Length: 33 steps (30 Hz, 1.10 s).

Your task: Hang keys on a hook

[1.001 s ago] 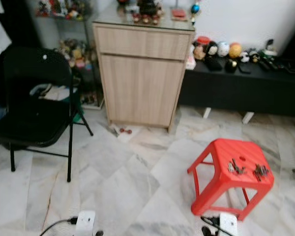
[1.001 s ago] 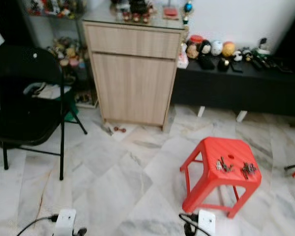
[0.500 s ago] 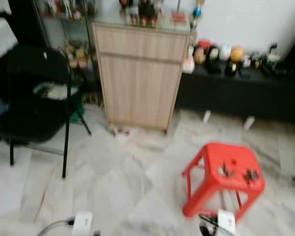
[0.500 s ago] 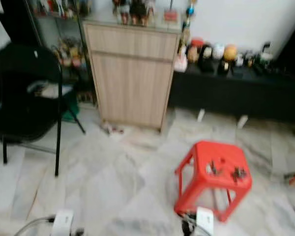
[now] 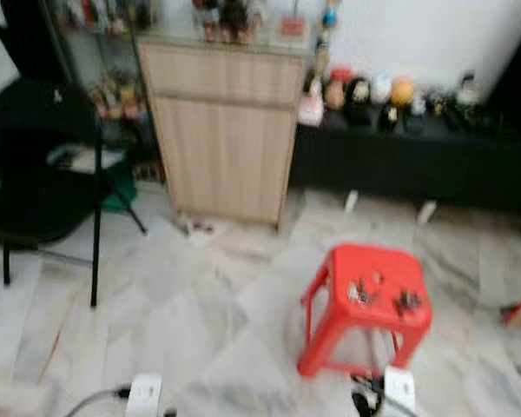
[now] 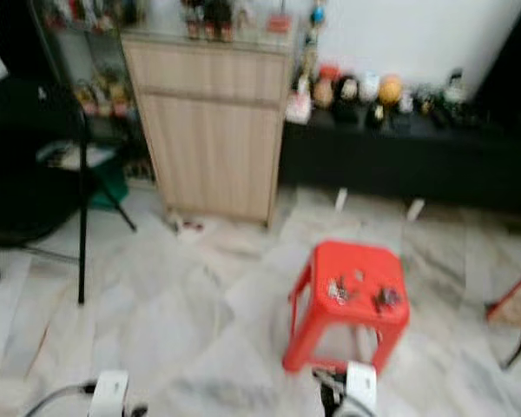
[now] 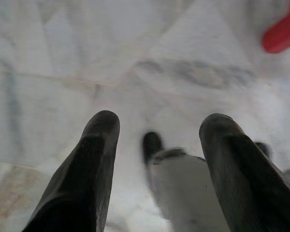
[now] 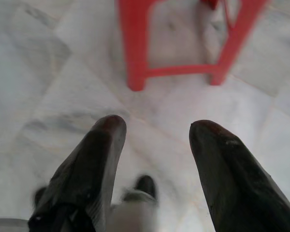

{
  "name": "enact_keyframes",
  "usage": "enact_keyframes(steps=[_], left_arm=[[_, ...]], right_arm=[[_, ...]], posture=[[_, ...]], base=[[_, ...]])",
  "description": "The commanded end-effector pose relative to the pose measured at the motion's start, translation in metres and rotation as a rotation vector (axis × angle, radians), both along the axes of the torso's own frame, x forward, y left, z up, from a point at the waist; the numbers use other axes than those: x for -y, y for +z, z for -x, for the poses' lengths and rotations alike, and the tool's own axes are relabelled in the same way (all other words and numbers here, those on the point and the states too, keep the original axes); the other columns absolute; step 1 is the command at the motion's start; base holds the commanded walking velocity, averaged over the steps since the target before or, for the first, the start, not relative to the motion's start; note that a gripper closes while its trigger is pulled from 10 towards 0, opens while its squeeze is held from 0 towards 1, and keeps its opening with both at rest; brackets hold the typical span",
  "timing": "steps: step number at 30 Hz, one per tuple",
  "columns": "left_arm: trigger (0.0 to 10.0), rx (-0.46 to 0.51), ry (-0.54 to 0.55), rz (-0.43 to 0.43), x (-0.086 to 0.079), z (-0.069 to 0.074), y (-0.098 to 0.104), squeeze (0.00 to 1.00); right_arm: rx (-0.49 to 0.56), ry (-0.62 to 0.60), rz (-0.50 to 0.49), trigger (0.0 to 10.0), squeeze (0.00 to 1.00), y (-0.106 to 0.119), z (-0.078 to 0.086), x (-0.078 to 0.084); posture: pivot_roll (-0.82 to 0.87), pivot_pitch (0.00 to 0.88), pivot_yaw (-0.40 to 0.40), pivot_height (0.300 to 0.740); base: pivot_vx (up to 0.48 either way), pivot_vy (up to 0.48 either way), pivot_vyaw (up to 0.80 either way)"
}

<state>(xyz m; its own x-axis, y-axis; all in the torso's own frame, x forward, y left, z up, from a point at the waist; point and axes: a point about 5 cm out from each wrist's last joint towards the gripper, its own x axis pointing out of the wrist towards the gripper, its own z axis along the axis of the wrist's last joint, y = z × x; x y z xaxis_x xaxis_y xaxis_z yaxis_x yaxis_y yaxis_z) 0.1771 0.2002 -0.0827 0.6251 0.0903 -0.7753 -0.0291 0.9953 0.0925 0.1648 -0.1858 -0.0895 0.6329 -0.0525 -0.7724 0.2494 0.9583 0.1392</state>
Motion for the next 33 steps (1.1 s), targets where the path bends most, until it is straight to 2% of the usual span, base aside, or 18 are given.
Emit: enact_keyframes(steps=[1,17,33], left_arm=[[10.0,-0.008,0.003,0.005,-0.0001,0.0033,-0.0016,0.0],[10.0,-0.005,0.002,0.015,0.0018,0.0031,-0.0017,0.0],[10.0,0.02,0.04,0.052,0.0023,0.0006,-0.0002,0.0]], right_arm=[[0.015,-0.02,0.008,10.0,0.0,0.0016,-0.0025,0.0023],[0.015,-0.016,0.008,10.0,0.0,0.0015,-0.0023,0.0023],[0.016,-0.009,0.008,10.0,0.0,0.0018,-0.003,0.0019]], posture=[[0.05,0.0,-0.075,0.74],[0.06,0.0,-0.075,0.74],[0.06,0.0,-0.077,0.74]], base=[[0.0,-0.27,0.0],[0.0,-0.307,0.0],[0.0,0.0,0.0]])
